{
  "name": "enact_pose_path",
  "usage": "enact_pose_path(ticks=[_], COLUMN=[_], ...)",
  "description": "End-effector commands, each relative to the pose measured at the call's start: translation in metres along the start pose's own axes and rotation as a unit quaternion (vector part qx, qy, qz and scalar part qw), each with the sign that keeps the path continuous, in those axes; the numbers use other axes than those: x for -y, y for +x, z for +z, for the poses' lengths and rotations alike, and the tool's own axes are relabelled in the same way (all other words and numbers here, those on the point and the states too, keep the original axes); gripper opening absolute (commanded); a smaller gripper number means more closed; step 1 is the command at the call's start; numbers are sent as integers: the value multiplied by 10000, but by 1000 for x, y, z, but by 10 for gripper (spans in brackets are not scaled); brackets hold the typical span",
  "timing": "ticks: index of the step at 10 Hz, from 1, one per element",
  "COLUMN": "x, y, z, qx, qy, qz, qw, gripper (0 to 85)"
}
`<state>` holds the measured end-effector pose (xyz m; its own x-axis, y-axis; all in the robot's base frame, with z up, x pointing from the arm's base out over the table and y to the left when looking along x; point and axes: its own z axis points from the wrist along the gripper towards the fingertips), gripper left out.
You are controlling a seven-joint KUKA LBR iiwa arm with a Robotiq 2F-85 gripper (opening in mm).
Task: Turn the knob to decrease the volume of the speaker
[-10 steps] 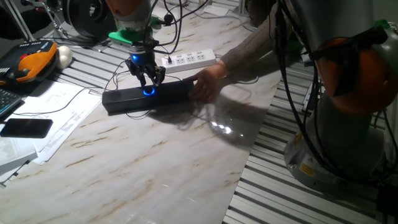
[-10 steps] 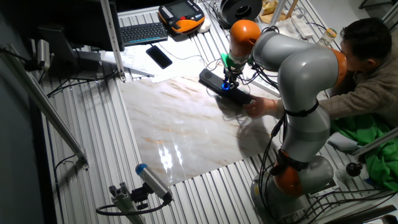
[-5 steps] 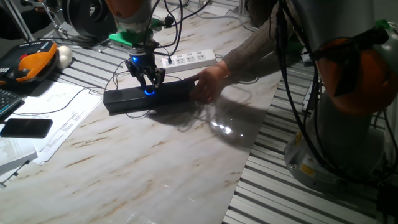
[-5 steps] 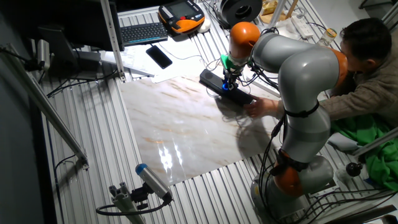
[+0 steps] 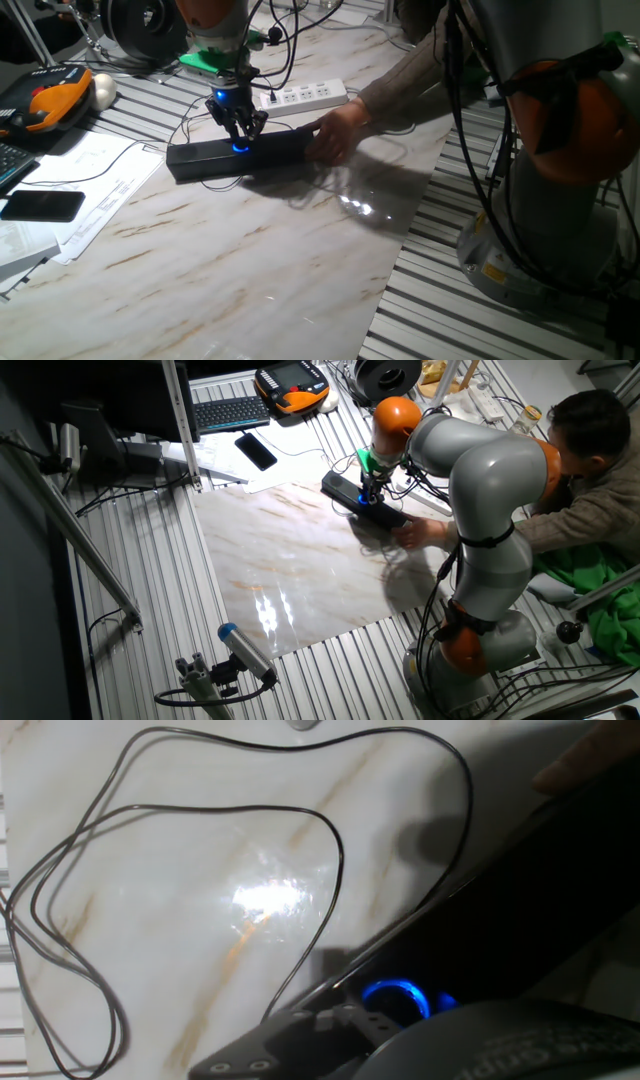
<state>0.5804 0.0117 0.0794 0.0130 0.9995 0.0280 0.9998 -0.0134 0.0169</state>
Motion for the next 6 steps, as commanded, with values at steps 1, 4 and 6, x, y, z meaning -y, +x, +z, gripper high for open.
enact_pose_path(ticks=[1, 4, 6], x=[0, 1, 1], y=[0, 2, 3], z=[0, 0, 0], qx=[0, -23, -23], qy=[1, 1, -7], qz=[-14, -75, -167], qw=[10000, 10000, 9999], gripper=[340, 340, 340])
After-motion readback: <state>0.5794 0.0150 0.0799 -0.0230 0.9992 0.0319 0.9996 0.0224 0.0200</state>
